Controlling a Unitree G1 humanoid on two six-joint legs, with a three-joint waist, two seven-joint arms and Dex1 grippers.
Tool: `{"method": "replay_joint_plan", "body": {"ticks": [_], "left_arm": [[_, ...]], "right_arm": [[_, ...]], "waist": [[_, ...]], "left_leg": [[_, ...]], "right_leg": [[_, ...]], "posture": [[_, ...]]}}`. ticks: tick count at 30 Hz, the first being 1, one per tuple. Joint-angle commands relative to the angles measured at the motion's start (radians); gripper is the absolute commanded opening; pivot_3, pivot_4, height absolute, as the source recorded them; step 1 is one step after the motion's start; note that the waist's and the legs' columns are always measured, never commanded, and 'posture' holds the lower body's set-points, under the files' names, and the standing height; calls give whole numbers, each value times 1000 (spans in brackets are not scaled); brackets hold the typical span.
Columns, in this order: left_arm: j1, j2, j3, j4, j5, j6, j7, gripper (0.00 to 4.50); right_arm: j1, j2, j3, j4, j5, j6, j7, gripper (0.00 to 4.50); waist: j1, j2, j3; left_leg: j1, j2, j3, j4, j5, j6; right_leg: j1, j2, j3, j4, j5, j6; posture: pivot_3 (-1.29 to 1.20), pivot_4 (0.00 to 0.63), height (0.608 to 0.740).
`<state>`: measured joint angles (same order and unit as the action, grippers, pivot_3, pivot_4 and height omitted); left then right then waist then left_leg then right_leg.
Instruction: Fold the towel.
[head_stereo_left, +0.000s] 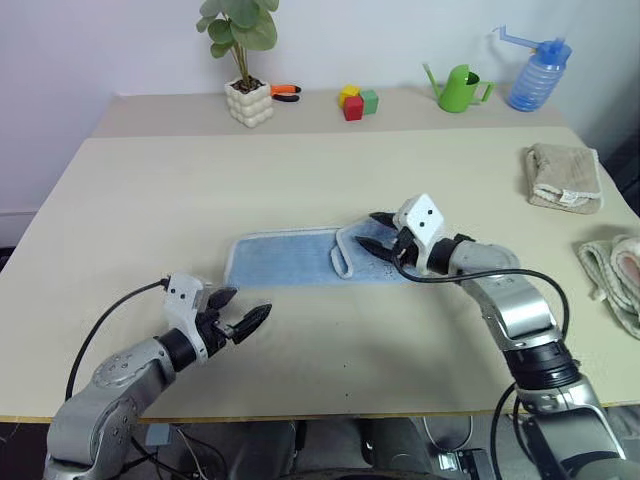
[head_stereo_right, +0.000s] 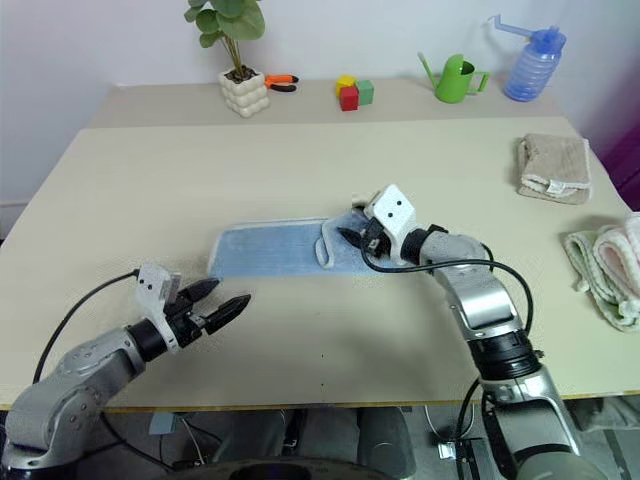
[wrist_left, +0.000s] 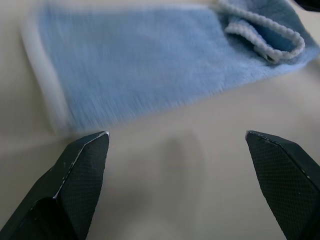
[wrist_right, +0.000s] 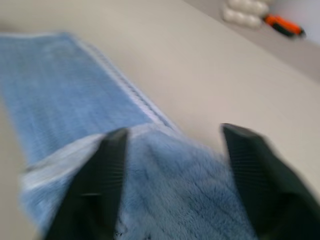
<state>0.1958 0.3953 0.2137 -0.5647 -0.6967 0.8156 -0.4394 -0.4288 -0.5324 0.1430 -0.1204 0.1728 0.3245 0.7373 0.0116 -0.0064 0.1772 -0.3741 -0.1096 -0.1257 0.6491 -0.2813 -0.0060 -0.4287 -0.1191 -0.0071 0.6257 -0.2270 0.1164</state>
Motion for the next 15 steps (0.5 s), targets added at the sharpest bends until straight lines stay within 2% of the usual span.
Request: {"method": "replay_joint_plan", "body": {"ticks": [1, 4, 7, 14, 15], "left_arm": [[-40, -102, 94, 12, -156, 92, 160, 4500], [-109, -178, 164, 80, -266, 152, 289, 4500], [-172, -211, 184, 131, -334, 193, 376, 4500], [-294, -287, 259, 273, -426, 152, 564, 4500], [-303, -289, 261, 285, -434, 147, 574, 4236]], "right_arm": [[-11, 0, 19, -44, -30, -69, 14, 4437], [3, 4, 36, -36, -62, -107, 7, 4437], [10, 14, 39, -46, -66, -116, 1, 4437], [33, 19, 34, -80, -69, -110, -4, 4437], [44, 15, 36, -88, -73, -110, -3, 4482]], "waist": [[0, 0, 0], [2, 0, 0], [2, -2, -1], [2, -2, -2], [2, -2, -2]], "left_leg": [[0, 0, 0, 0, 0, 0], [0, 0, 0, 1, 0, -1], [0, 0, 0, 1, 1, -1], [1, 0, 0, 1, 1, -2], [1, 0, 0, 1, 1, -2]], "right_leg": [[0, 0, 0, 0, 0, 0], [0, 0, 0, 1, 0, 0], [0, 0, 0, 1, 0, 0], [1, 0, 0, 2, 0, -1], [1, 0, 0, 2, 0, -1]], "posture": [[0, 150, 732], [0, 150, 732], [0, 150, 732], [0, 150, 732], [0, 150, 732]]}}
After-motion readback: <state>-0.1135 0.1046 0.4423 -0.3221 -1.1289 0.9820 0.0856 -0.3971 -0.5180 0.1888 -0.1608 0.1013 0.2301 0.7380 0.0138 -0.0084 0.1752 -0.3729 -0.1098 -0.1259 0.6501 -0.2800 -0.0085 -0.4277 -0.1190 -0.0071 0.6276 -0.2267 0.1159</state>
